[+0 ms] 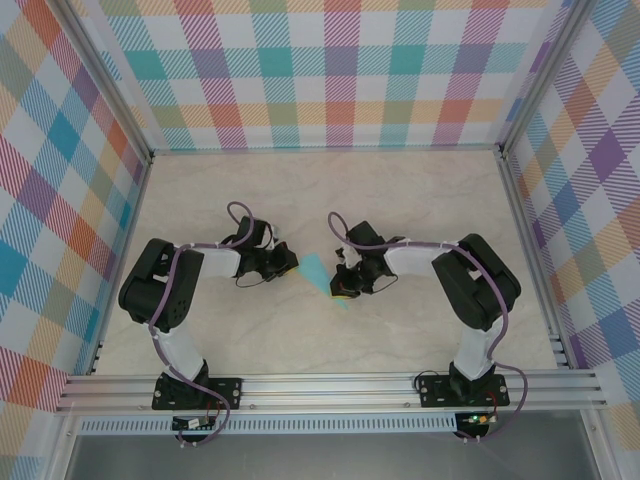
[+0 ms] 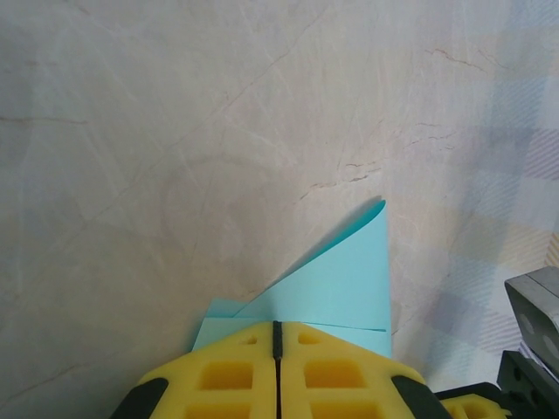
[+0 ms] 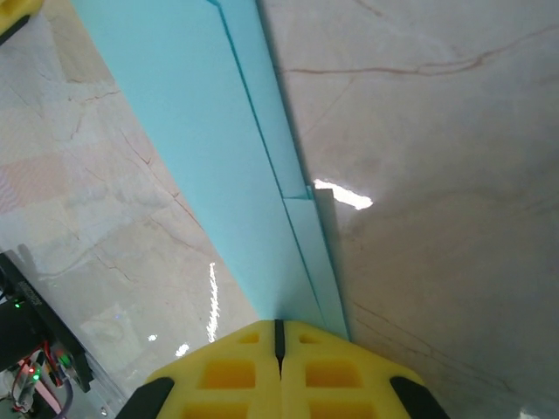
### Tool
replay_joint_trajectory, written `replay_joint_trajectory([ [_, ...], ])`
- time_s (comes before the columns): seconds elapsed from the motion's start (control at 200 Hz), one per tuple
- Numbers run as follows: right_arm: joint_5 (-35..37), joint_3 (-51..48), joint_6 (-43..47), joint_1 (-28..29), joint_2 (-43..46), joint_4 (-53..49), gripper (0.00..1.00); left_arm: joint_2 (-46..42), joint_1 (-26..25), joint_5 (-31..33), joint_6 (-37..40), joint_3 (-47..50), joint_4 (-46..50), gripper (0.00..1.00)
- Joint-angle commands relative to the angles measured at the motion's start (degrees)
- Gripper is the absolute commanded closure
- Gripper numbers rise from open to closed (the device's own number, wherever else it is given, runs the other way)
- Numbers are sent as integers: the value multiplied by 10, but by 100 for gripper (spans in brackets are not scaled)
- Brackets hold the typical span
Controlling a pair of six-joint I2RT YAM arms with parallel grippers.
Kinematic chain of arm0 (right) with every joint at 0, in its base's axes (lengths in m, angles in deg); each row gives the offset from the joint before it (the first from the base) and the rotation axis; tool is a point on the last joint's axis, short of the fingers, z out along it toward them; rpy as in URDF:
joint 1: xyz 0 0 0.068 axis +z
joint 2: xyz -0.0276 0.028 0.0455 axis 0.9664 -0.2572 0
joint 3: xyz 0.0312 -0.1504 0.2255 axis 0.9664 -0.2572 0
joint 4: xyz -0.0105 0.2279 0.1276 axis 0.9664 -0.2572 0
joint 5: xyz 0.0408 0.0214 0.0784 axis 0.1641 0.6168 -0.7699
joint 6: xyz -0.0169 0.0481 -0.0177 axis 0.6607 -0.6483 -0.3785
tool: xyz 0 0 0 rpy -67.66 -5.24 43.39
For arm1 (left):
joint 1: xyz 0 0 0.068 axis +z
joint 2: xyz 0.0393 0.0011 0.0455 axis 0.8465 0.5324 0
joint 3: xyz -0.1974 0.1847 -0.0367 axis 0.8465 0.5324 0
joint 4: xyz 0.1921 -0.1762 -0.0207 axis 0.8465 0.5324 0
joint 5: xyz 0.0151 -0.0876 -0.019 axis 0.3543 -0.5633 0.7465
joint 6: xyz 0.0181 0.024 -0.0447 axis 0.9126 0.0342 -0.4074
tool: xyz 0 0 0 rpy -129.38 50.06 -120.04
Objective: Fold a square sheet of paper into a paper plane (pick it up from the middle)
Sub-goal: Fold the wing for the fifth time at the center of the table.
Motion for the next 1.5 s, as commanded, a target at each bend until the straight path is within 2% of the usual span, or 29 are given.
replay_joint_trajectory([
  [0.0, 18, 55, 31, 7, -14, -64, 100, 40, 7, 45, 24, 22, 55, 94],
  [0.3, -12, 154, 54, 21, -101, -86, 100, 44, 7, 49, 31, 18, 70, 93],
  [0.565, -12, 151, 85, 21, -117, -100, 100, 43, 7, 64, 30, 18, 83, 94],
  [0.805, -11, 58, 105, 13, -69, -81, 100, 45, 8, 78, 27, 13, 96, 95],
  [1.165, -13, -128, 70, 10, 35, -17, 100, 48, 9, 76, 31, 2, 105, 95],
  [1.37, -9, -149, 68, 10, 103, -26, 100, 41, 8, 68, 31, -8, 107, 95],
  [1.495, 26, -136, 61, 10, 151, -43, 100, 26, 3, 55, 36, -23, 114, 94],
])
